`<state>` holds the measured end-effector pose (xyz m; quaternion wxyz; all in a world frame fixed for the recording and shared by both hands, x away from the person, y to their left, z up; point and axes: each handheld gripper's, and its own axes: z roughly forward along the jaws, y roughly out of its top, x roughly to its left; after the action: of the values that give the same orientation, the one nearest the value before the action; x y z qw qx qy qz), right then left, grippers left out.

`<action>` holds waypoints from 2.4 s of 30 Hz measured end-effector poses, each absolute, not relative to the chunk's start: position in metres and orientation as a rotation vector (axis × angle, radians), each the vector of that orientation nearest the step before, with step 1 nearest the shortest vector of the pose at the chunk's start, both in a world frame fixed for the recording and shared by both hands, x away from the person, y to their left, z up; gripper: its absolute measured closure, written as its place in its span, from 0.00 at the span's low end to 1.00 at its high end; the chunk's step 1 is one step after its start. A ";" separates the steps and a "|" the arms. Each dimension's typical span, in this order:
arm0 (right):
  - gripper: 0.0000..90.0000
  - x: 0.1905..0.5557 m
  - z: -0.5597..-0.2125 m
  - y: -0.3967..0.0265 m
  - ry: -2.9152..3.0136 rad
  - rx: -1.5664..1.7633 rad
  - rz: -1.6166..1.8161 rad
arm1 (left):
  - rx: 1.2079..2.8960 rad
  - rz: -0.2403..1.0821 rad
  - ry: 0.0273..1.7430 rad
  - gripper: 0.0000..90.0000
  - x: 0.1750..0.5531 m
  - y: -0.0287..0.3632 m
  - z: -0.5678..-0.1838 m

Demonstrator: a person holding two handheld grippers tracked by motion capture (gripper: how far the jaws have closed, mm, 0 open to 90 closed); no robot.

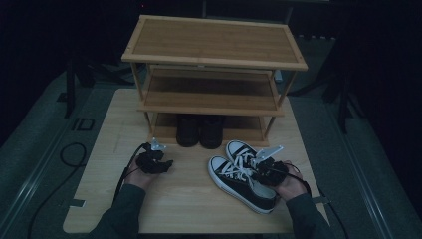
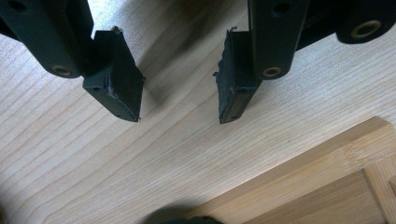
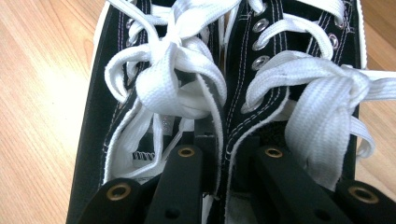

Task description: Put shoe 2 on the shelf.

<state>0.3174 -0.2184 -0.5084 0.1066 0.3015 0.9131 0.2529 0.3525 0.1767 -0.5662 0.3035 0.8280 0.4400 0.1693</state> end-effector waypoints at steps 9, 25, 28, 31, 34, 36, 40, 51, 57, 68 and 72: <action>0.94 0.328 -0.500 -0.228 2.707 0.836 0.764 | 2.193 0.447 1.166 0.57 0.353 0.177 -0.566; 0.94 0.341 -0.473 -0.242 2.719 0.713 0.762 | 2.194 0.449 1.167 0.56 0.352 0.177 -0.566; 0.94 0.343 -0.467 -0.242 2.733 0.664 0.767 | 2.194 0.449 1.167 0.57 0.352 0.177 -0.566; 0.94 0.346 -0.461 -0.241 2.745 0.625 0.770 | 2.195 0.449 1.166 0.56 0.352 0.177 -0.566; 0.94 0.348 -0.458 -0.240 2.752 0.591 0.776 | 2.197 0.448 1.166 0.56 0.352 0.177 -0.566; 0.94 0.349 -0.456 -0.239 2.755 0.583 0.781 | 2.197 0.448 1.165 0.56 0.352 0.177 -0.566; 0.94 0.351 -0.453 -0.237 2.764 0.550 0.786 | 2.198 0.448 1.165 0.56 0.352 0.177 -0.566; 0.94 0.352 -0.437 -0.236 2.779 0.473 0.833 | 2.197 0.447 1.166 0.56 0.352 0.177 -0.566; 0.94 0.352 -0.429 -0.235 2.782 0.426 0.872 | 2.195 0.448 1.166 0.56 0.352 0.177 -0.566; 0.94 0.349 -0.414 -0.232 2.786 0.353 0.947 | 2.196 0.449 1.167 0.56 0.352 0.177 -0.566; 0.94 0.348 -0.409 -0.229 2.769 0.319 0.965 | 2.194 0.449 1.167 0.56 0.352 0.176 -0.566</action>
<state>0.3479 -0.2288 -0.4090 0.0958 0.1078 0.9344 0.3257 0.3522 0.1765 -0.5662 0.3031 0.8279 0.4405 0.1694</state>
